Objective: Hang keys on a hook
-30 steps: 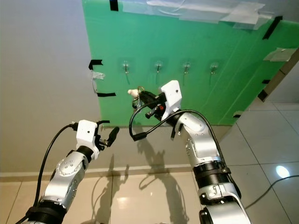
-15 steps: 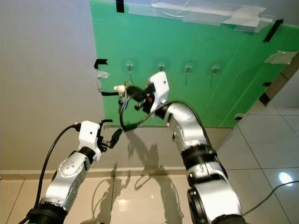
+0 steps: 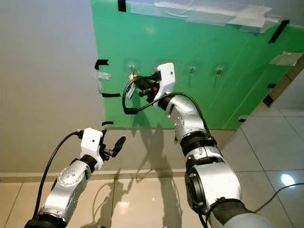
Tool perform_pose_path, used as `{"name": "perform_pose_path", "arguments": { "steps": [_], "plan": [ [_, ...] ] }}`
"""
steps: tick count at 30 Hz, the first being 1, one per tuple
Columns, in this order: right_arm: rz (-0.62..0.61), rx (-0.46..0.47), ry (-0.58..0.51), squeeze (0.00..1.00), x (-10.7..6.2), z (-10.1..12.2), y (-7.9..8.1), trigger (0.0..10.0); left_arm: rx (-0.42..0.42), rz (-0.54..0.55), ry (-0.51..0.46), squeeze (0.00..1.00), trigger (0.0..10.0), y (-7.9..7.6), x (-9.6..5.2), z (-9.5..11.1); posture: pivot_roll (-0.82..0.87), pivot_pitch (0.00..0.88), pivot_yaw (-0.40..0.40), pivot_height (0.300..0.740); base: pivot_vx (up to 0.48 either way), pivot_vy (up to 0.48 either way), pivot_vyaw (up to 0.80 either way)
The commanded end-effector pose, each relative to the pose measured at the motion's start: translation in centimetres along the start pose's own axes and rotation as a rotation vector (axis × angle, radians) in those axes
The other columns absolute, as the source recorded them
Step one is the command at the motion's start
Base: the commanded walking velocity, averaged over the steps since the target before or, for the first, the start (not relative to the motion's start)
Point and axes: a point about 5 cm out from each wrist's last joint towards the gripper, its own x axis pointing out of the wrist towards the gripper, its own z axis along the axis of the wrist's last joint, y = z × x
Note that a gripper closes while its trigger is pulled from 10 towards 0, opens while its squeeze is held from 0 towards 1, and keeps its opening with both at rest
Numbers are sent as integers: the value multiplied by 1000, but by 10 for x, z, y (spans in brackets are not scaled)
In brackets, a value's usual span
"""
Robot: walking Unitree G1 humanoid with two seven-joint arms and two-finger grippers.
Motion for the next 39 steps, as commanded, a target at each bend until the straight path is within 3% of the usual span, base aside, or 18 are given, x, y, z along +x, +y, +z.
{"name": "perform_pose_path", "arguments": {
  "steps": [1, 11, 16, 23, 32, 39],
  "plan": [
    [22, 11, -36, 0, 5, 9, 1, 0, 8, -12, -6, 0, 10000, -2, -2, 3, 140, 0, -95, 740, 0, 0, 0],
    [104, 30, 6, 0, 11, 4, 10, 0, 6, -9, 3, 0, 10000, -2, -5, 3, 146, 0, -96, 740, 0, 0, 0],
    [68, 110, -10, 0, 11, 6, 5, 0, 4, -8, 6, 0, 10000, -2, -5, 3, 150, 0, -101, 740, 0, 0, 0],
    [48, 149, -20, 0, 12, 9, 4, 0, -2, -4, 8, 0, 10000, -2, -5, 3, 157, 0, -106, 740, 0, 0, 0],
    [-26, 301, -46, 0, 11, 10, -4, 0, -6, 2, 11, 0, 10000, -2, -5, 3, 172, 0, -115, 740, 0, 0, 0],
    [-94, 479, -57, 0, 5, 4, -12, 0, -10, 9, 15, 0, 10000, -1, -5, 3, 178, 0, -119, 740, 0, 0, 0]
  ]
}}
